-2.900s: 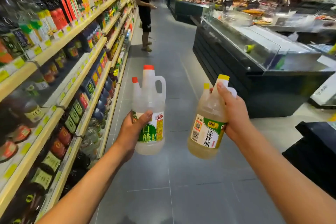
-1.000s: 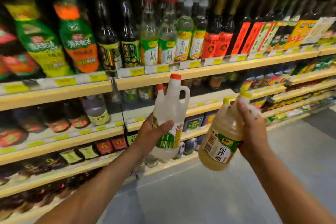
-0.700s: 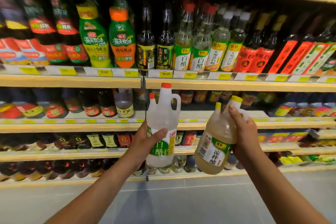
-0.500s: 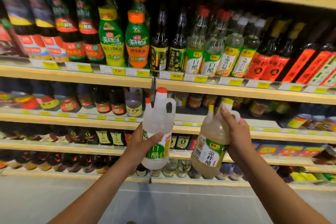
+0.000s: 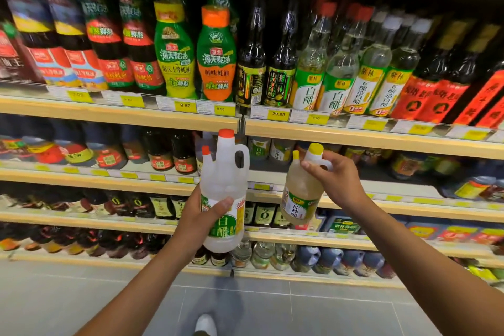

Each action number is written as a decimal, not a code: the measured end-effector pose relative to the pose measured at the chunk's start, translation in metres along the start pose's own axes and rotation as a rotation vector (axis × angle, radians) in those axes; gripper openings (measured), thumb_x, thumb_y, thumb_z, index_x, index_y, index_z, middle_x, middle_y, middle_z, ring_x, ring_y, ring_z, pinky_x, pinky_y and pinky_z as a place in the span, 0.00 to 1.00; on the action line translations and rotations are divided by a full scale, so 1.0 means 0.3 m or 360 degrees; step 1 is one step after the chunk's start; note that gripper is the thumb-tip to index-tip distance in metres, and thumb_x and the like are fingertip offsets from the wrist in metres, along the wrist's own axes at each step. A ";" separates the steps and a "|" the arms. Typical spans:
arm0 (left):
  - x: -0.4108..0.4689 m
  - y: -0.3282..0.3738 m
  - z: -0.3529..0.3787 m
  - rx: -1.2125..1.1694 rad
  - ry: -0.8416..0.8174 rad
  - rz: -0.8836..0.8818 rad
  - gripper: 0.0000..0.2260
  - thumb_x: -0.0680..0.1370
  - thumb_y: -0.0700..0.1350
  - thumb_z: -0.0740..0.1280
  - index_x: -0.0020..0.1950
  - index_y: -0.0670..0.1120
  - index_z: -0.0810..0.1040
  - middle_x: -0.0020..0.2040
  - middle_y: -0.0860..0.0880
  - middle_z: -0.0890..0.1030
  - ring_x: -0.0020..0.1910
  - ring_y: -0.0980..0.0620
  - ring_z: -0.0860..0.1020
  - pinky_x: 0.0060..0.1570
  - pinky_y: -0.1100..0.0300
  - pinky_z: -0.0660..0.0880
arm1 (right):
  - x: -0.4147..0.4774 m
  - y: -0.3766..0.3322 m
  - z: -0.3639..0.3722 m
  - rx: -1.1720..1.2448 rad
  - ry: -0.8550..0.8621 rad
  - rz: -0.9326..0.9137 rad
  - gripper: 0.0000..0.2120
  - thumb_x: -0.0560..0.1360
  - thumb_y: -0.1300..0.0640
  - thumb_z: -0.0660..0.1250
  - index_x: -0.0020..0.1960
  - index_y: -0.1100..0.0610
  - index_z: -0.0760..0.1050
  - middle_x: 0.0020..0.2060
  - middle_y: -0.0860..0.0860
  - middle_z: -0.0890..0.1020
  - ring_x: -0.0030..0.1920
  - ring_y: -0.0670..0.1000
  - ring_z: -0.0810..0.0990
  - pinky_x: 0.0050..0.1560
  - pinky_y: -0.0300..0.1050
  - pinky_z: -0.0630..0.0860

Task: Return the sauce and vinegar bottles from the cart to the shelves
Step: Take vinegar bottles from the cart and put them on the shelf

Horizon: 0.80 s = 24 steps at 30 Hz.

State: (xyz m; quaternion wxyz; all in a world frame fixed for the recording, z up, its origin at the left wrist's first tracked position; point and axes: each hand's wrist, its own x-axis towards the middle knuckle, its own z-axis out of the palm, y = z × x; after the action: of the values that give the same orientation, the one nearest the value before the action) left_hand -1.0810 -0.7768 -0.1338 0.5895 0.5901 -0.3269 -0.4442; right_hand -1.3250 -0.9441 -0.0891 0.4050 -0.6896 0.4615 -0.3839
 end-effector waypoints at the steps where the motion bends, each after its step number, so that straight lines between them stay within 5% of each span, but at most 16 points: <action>1: 0.012 -0.003 -0.007 -0.0007 0.0007 0.0002 0.31 0.58 0.63 0.74 0.60 0.60 0.75 0.51 0.59 0.86 0.51 0.57 0.84 0.44 0.63 0.79 | 0.022 0.019 0.010 -0.0035 0.0005 -0.0023 0.08 0.74 0.49 0.75 0.52 0.50 0.85 0.46 0.46 0.87 0.48 0.43 0.84 0.44 0.45 0.80; 5: 0.067 -0.031 -0.036 -0.0021 0.0038 0.0001 0.31 0.57 0.63 0.75 0.59 0.62 0.75 0.53 0.57 0.85 0.52 0.55 0.84 0.47 0.58 0.80 | 0.093 0.092 0.047 -0.0223 -0.0064 -0.0262 0.10 0.76 0.45 0.72 0.56 0.46 0.82 0.52 0.44 0.86 0.54 0.47 0.83 0.48 0.55 0.80; 13: 0.165 -0.114 -0.091 0.0074 0.0063 0.0028 0.33 0.59 0.62 0.78 0.62 0.65 0.74 0.60 0.55 0.83 0.61 0.50 0.81 0.63 0.44 0.77 | 0.210 0.192 0.149 -0.0590 -0.0009 -0.0580 0.13 0.77 0.40 0.68 0.59 0.43 0.79 0.49 0.41 0.85 0.48 0.46 0.83 0.41 0.50 0.79; 16: 0.195 -0.134 -0.103 0.0083 0.0073 0.0026 0.33 0.59 0.61 0.78 0.62 0.64 0.74 0.61 0.54 0.83 0.61 0.49 0.81 0.63 0.44 0.77 | 0.260 0.239 0.172 -0.0575 0.0047 -0.0514 0.09 0.77 0.46 0.71 0.53 0.49 0.80 0.44 0.43 0.84 0.42 0.45 0.81 0.38 0.49 0.78; 19: 0.217 -0.151 -0.117 0.0088 0.0072 0.0008 0.33 0.58 0.60 0.78 0.62 0.64 0.74 0.61 0.53 0.82 0.61 0.49 0.81 0.62 0.45 0.78 | 0.300 0.269 0.186 -0.0527 0.0077 -0.0344 0.08 0.76 0.48 0.72 0.47 0.53 0.79 0.39 0.42 0.80 0.39 0.40 0.77 0.35 0.37 0.70; 24: 0.241 -0.166 -0.135 0.0093 0.0072 -0.0022 0.34 0.57 0.60 0.78 0.61 0.65 0.73 0.61 0.52 0.81 0.61 0.49 0.80 0.59 0.49 0.79 | 0.364 0.272 0.167 -0.0364 -0.0059 -0.0074 0.03 0.78 0.56 0.71 0.49 0.55 0.83 0.40 0.49 0.82 0.42 0.44 0.78 0.33 0.29 0.69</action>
State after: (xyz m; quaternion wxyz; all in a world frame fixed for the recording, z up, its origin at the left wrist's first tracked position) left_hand -1.0225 -0.8217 -0.1967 0.5763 0.6192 -0.3222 -0.4250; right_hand -1.2757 -1.0574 -0.1655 0.3231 -0.7488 0.4787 -0.3252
